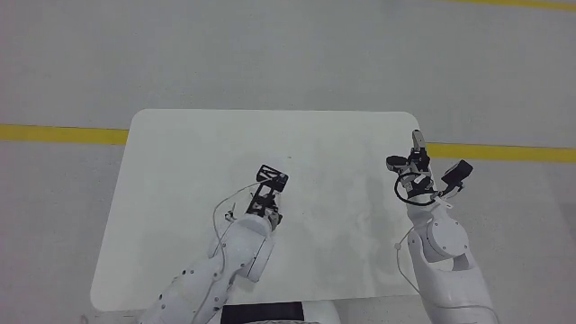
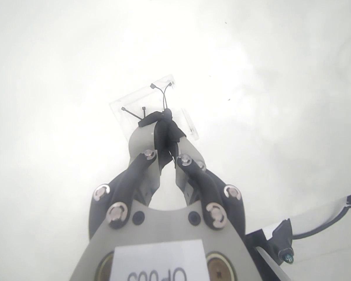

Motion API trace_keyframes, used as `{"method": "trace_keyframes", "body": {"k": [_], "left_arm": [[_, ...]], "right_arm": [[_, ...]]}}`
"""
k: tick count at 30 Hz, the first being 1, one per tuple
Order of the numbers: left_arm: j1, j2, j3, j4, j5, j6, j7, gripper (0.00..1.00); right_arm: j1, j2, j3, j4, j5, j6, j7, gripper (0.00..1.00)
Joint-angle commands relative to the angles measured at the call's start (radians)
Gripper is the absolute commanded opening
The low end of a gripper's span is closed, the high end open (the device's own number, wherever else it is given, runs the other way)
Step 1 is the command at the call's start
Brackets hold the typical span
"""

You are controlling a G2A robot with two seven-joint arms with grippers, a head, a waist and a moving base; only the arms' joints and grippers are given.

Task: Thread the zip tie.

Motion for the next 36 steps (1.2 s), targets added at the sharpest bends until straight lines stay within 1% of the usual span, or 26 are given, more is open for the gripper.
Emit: {"method": "trace_keyframes", "body": {"k": [1, 2, 3, 5, 6, 9, 10, 12, 13, 14, 15, 16, 17, 19, 20, 21, 23, 24, 26, 27, 29, 30, 32, 36], "left_arm": [[0.024, 0.013, -0.014, -0.051, 0.0, -0.023, -0.009, 0.0], [0.04, 0.018, -0.024, -0.079, 0.0, -0.044, -0.013, 0.0], [0.063, 0.026, -0.046, -0.113, -0.001, -0.073, -0.02, 0.0], [0.095, 0.037, -0.08, -0.161, -0.023, -0.123, -0.022, 0.0], [0.116, 0.044, -0.108, -0.187, -0.041, -0.161, -0.023, 0.0], [0.159, 0.06, -0.172, -0.237, -0.093, -0.237, -0.013, 0.0], [0.175, 0.066, -0.197, -0.255, -0.135, -0.287, -0.008, 0.0], [0.195, 0.076, -0.249, -0.272, -0.202, -0.354, -0.005, 0.0], [0.204, 0.083, -0.285, -0.277, -0.245, -0.401, -0.004, 0.0], [0.21, 0.087, -0.311, -0.276, -0.274, -0.427, -0.004, 0.0], [0.214, 0.091, -0.333, -0.274, -0.318, -0.465, -0.008, 0.0], [0.215, 0.096, -0.358, -0.27, -0.371, -0.515, -0.012, 0.0], [0.217, 0.102, -0.397, -0.261, -0.432, -0.567, -0.018, 0.0], [0.216, 0.113, -0.453, -0.241, -0.542, -0.664, -0.039, 0.0], [0.209, 0.122, -0.48, -0.232, -0.611, -0.673, -0.065, 0.0], [0.201, 0.129, -0.491, -0.226, -0.663, -0.673, -0.085, 0.0], [0.176, 0.149, -0.493, -0.226, -0.763, -0.673, -0.133, 0.0], [0.16, 0.163, -0.496, -0.219, -0.82, -0.673, -0.15, 0.0], [0.138, 0.187, -0.497, -0.21, -0.9, -0.673, -0.17, 0.0], [0.126, 0.202, -0.496, -0.201, -0.942, -0.673, -0.174, 0.0], [0.108, 0.224, -0.494, -0.183, -0.996, -0.673, -0.179, 0.0], [0.096, 0.239, -0.493, -0.166, -1.029, -0.673, -0.176, 0.0], [0.076, 0.26, -0.487, -0.142, -1.07, -0.673, -0.18, 0.0], [0.076, 0.26, -0.487, -0.142, -1.07, -0.673, -0.18, 0.0]], "right_arm": [[0.0, 0.0, 0.0, 0.0, 0.0, 0.0, 0.0, 1.0], [0.0, 0.0, 0.0, 0.0, 0.0, 0.0, 0.0, 1.0], [0.0, 0.0, 0.0, 0.0, 0.0, 0.0, 0.0, 1.0], [0.0, 0.0, 0.0, 0.0, 0.0, 0.0, 0.0, 1.0], [0.0, 0.0, 0.0, 0.0, 0.0, 0.0, 0.0, 1.0], [0.0, 0.0, 0.0, 0.0, 0.0, 0.0, 0.0, 1.0], [0.0, 0.0, 0.0, 0.0, 0.0, 0.0, 0.0, 1.0], [0.0, 0.0, 0.0, 0.0, 0.0, 0.0, 0.0, 1.0], [0.0, 0.0, 0.0, 0.0, 0.0, 0.0, 0.0, 1.0], [0.0, 0.0, 0.0, 0.0, 0.0, 0.0, 0.0, 1.0], [0.0, 0.0, 0.0, 0.0, 0.0, 0.0, 0.0, 1.0], [0.0, 0.0, 0.0, 0.0, 0.0, 0.0, 0.0, 1.0], [0.0, 0.0, 0.0, 0.0, 0.0, 0.0, 0.0, 1.0], [0.0, 0.0, 0.0, 0.0, 0.0, 0.0, 0.0, 1.0], [0.0, 0.0, 0.0, 0.0, 0.0, 0.0, 0.0, 1.0], [0.0, 0.0, 0.0, 0.0, 0.0, 0.0, 0.0, 1.0], [0.0, 0.0, 0.0, 0.0, 0.0, 0.0, 0.0, 1.0], [0.0, 0.0, 0.0, 0.0, 0.0, 0.0, 0.0, 1.0], [0.0, 0.0, 0.0, 0.0, 0.0, 0.0, 0.0, 1.0], [0.0, 0.0, 0.0, 0.0, 0.0, 0.0, 0.0, 1.0], [0.0, 0.0, 0.0, 0.0, 0.0, 0.0, 0.0, 1.0], [0.0, 0.0, 0.0, 0.0, 0.0, 0.0, 0.0, 1.0], [0.0, 0.0, 0.0, 0.0, 0.0, 0.0, 0.0, 1.0], [0.0, 0.0, 0.0, 0.0, 0.0, 0.0, 0.0, 1.0]]}}
